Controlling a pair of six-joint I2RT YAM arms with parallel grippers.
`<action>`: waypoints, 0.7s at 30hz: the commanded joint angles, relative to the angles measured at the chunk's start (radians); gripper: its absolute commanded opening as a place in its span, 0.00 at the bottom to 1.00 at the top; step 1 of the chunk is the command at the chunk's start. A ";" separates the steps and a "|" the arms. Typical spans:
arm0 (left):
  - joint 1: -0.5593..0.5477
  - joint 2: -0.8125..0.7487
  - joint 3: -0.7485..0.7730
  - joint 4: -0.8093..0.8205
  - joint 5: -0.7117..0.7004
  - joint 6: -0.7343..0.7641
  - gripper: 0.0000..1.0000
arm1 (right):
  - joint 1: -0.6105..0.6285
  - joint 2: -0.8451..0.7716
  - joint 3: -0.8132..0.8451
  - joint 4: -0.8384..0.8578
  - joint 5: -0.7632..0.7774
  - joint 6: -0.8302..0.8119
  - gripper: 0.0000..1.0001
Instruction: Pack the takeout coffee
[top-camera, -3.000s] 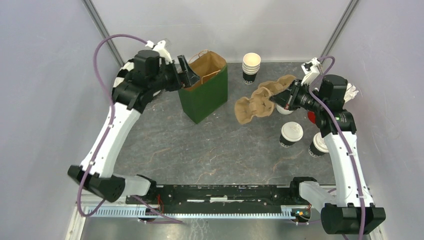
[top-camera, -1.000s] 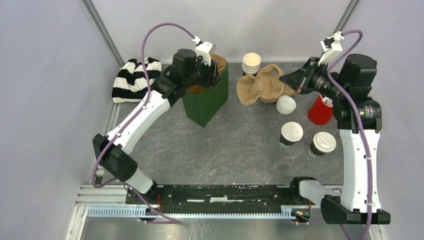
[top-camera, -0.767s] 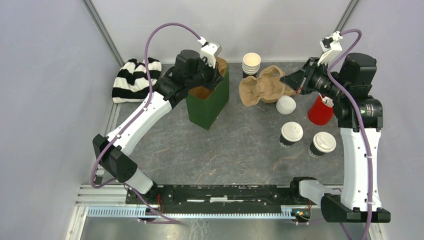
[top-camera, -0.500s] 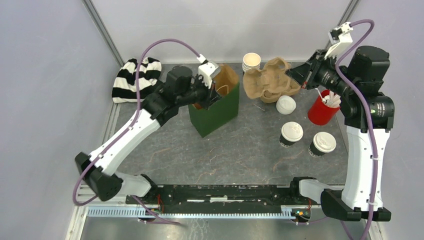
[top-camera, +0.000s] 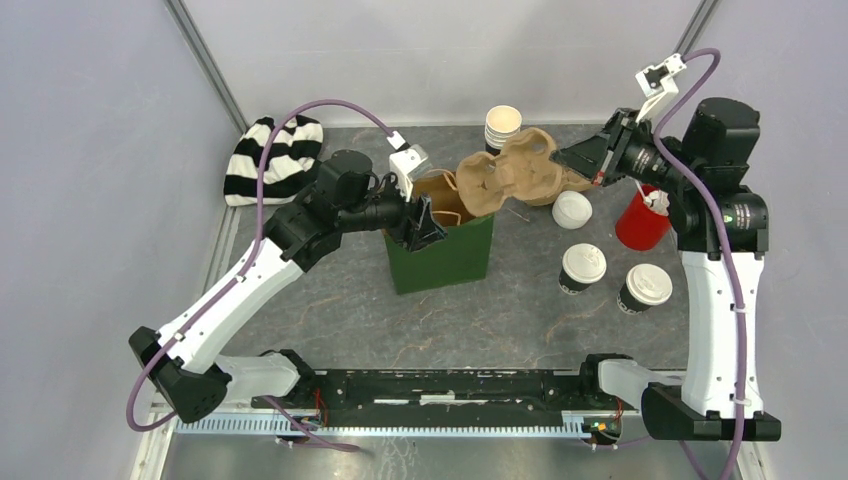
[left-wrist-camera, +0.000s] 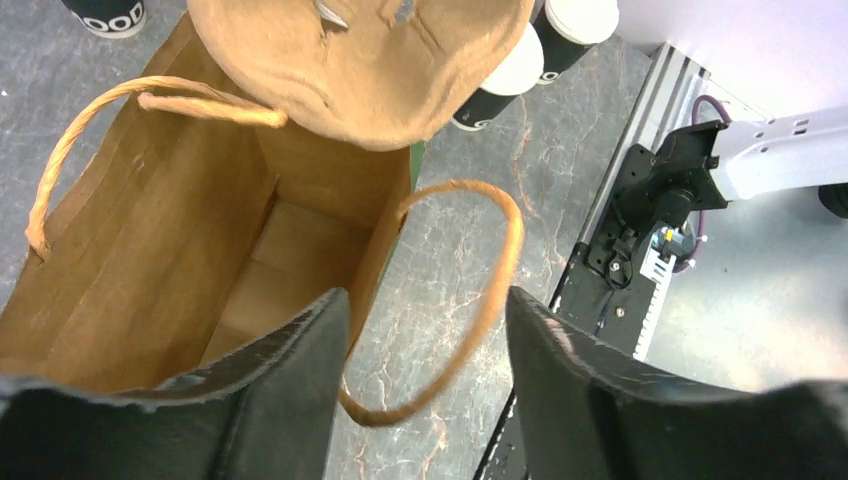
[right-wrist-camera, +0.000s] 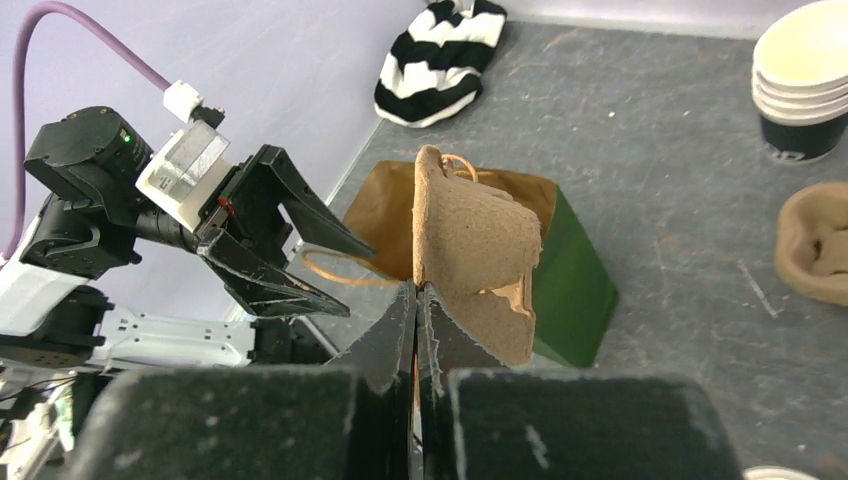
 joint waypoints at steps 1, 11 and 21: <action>0.001 -0.033 0.072 -0.045 0.012 -0.123 0.70 | 0.001 -0.044 -0.034 0.112 -0.065 0.095 0.00; 0.014 -0.121 0.210 -0.217 -0.363 -0.395 0.86 | 0.001 -0.029 0.029 0.310 -0.132 0.189 0.00; 0.106 -0.116 0.207 -0.424 -0.615 -0.585 0.77 | 0.112 0.052 0.036 0.362 -0.136 0.202 0.00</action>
